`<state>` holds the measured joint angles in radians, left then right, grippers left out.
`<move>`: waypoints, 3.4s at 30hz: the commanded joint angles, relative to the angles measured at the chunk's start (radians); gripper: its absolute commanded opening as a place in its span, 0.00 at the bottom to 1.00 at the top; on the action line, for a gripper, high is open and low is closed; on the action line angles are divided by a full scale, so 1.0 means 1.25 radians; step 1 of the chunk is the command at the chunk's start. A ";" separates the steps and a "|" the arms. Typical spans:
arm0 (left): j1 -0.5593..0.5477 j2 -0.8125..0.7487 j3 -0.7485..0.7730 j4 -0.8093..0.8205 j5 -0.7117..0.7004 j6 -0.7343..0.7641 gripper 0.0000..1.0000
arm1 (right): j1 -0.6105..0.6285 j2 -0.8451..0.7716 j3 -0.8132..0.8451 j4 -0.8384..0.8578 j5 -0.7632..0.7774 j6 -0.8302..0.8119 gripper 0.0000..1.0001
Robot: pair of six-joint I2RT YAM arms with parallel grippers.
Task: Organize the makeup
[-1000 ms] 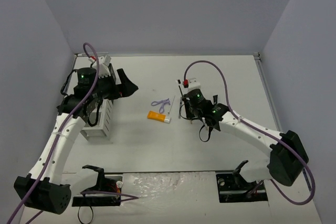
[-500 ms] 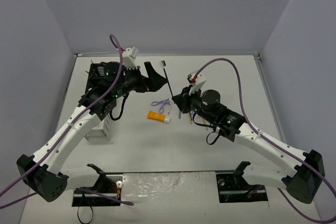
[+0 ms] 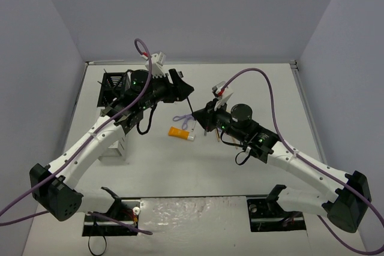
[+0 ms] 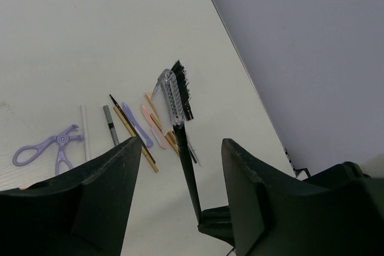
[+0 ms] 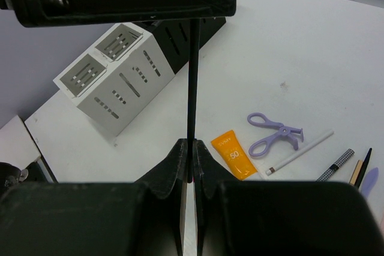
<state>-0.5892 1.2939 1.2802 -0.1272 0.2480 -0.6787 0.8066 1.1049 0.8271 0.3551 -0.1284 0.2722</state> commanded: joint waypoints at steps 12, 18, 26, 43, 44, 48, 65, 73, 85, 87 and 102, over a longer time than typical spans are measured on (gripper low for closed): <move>-0.020 0.012 0.039 0.127 -0.025 -0.037 0.08 | 0.005 0.027 0.014 0.078 0.004 -0.001 0.01; -0.018 0.019 0.044 0.116 -0.046 -0.017 0.03 | 0.006 0.045 0.037 0.035 0.057 -0.011 0.42; 0.081 0.045 0.123 0.018 -0.115 0.088 0.02 | -0.001 0.040 0.063 -0.050 0.180 -0.044 0.91; 0.447 0.273 0.229 0.242 -0.238 0.300 0.02 | -0.057 -0.005 0.001 -0.134 0.211 -0.072 0.96; 0.459 0.285 0.227 0.272 -0.238 0.298 0.02 | -0.063 -0.008 -0.003 -0.137 0.205 -0.073 0.96; 0.514 0.351 0.240 0.341 -0.231 0.294 0.02 | -0.089 -0.016 -0.014 -0.142 0.176 -0.070 0.96; 0.556 0.422 0.168 0.390 -0.245 0.269 0.47 | -0.114 -0.024 -0.033 -0.181 0.183 -0.049 0.95; 0.559 0.274 0.174 0.239 -0.260 0.230 0.86 | -0.119 0.004 -0.032 -0.228 0.219 -0.005 0.82; 0.558 0.062 0.261 -0.310 -0.078 0.209 0.97 | -0.140 0.189 -0.024 -0.279 0.244 0.066 0.45; 0.556 0.010 0.200 -0.322 -0.023 0.231 0.97 | -0.145 0.223 -0.028 -0.278 0.247 0.075 0.41; 0.552 -0.197 -0.067 -0.249 -0.001 0.301 0.97 | -0.163 0.348 -0.028 -0.277 0.246 0.103 0.32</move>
<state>0.1001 1.0835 1.1489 -0.4975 0.2370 -0.3360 0.6087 1.5334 0.7757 -0.0109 0.1577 0.3737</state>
